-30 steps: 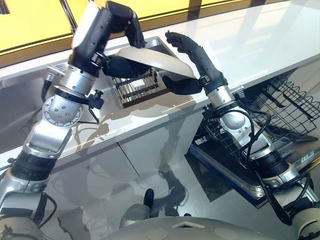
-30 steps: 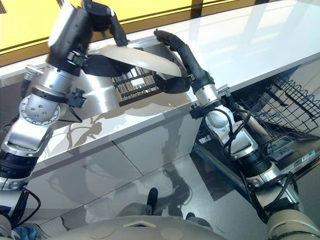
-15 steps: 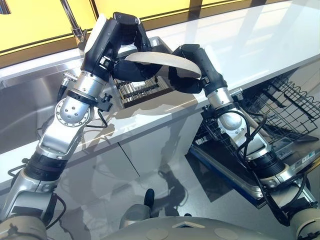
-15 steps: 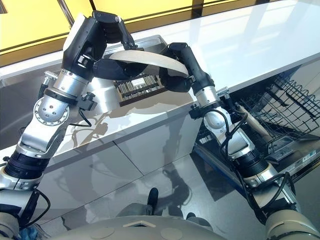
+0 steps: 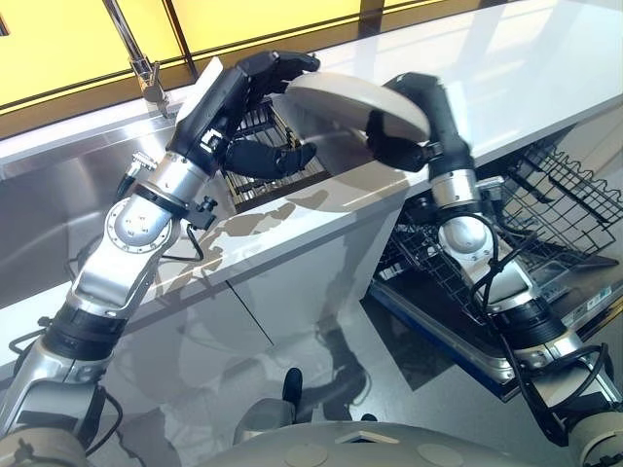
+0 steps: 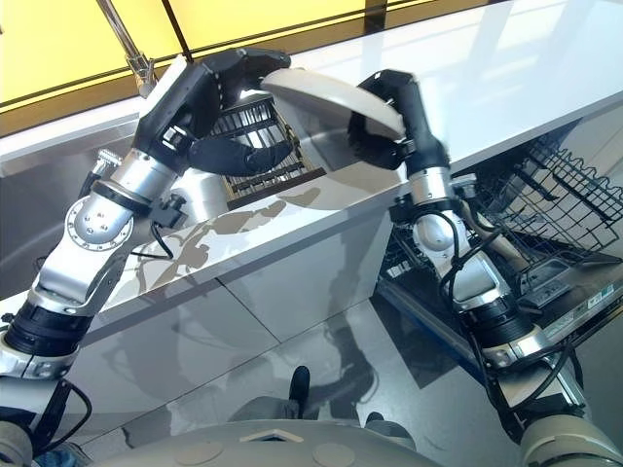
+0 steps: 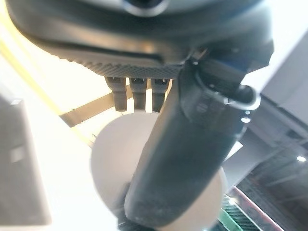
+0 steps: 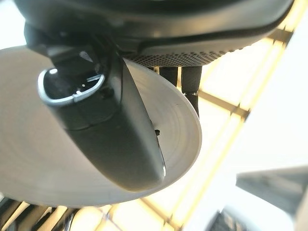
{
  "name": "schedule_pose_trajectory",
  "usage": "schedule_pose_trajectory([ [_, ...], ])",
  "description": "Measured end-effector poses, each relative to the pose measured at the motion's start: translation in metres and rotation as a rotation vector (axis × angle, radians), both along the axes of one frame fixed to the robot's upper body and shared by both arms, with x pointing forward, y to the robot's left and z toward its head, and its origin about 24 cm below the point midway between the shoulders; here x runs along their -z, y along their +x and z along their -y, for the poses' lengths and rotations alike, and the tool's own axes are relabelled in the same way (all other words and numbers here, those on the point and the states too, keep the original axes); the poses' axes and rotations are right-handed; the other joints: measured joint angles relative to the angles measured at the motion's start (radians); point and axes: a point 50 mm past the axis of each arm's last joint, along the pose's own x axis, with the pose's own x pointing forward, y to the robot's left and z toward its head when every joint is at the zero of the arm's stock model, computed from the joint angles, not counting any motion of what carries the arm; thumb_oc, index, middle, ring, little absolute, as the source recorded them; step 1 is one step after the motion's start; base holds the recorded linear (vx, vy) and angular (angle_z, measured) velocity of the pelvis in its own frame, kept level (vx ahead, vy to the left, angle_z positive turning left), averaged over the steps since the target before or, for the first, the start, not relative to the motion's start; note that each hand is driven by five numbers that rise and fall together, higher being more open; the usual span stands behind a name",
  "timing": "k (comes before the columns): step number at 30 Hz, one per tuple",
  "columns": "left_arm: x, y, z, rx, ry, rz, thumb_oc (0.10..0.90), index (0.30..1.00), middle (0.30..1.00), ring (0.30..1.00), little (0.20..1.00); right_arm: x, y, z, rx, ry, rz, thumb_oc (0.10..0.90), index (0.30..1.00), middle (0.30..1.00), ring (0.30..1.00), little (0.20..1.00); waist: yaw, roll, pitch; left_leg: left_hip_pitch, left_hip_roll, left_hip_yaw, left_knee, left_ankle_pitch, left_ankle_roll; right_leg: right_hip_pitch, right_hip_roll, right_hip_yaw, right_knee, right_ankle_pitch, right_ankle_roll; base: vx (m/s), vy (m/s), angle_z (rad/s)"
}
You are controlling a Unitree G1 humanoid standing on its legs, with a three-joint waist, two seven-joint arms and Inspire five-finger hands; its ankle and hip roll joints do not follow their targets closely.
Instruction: Pick up plates and place into dishwasher.
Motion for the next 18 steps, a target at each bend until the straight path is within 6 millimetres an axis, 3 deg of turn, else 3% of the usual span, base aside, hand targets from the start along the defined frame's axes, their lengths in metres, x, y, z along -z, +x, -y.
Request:
schedule_pose_trajectory([
  [6, 0.050, 0.010, -0.055, -0.262, 0.017, -0.226, 0.800, 0.900, 0.900, 0.900, 0.900, -0.022, -0.005, 0.068, 0.295, 0.162, 0.140, 0.100, 0.300, 0.300, 0.300, 0.200, 0.000, 0.006, 0.003, 0.010, 0.000, 0.006, -0.001, -0.007, 0.004, 0.009, -0.001, 0.001, 0.000, -0.003, 0.000, 0.05, -0.024, -0.01],
  [9, 0.065, 0.008, -0.071, -0.339, 0.015, -0.283, 0.800, 0.900, 0.900, 0.900, 0.900, -0.022, -0.011, 0.097, 0.407, 0.191, 0.146, 0.100, 0.300, 0.300, 0.300, 0.200, 0.000, 0.006, 0.003, 0.010, 0.001, 0.015, -0.001, -0.007, 0.005, 0.010, -0.001, 0.000, 0.000, -0.003, 0.000, 0.05, -0.014, 0.02],
  [12, 0.072, 0.004, -0.084, -0.400, 0.020, -0.305, 0.800, 0.900, 0.900, 0.900, 0.900, -0.009, -0.021, 0.125, 0.514, 0.216, 0.103, 0.100, 0.300, 0.300, 0.300, 0.200, 0.000, 0.005, 0.003, 0.011, 0.001, 0.016, -0.001, -0.004, 0.011, 0.010, -0.002, 0.000, 0.000, -0.003, 0.000, 0.04, -0.011, -0.01],
  [18, 0.069, 0.003, -0.100, -0.487, -0.006, -0.287, 0.800, 0.900, 0.900, 0.900, 0.900, 0.045, -0.040, 0.166, 0.707, 0.259, -0.124, 0.100, 0.300, 0.300, 0.300, 0.200, -0.003, 0.004, 0.003, 0.018, 0.002, 0.026, -0.001, -0.008, 0.009, 0.012, -0.003, 0.006, 0.000, -0.004, 0.000, 0.04, -0.002, -0.05],
])
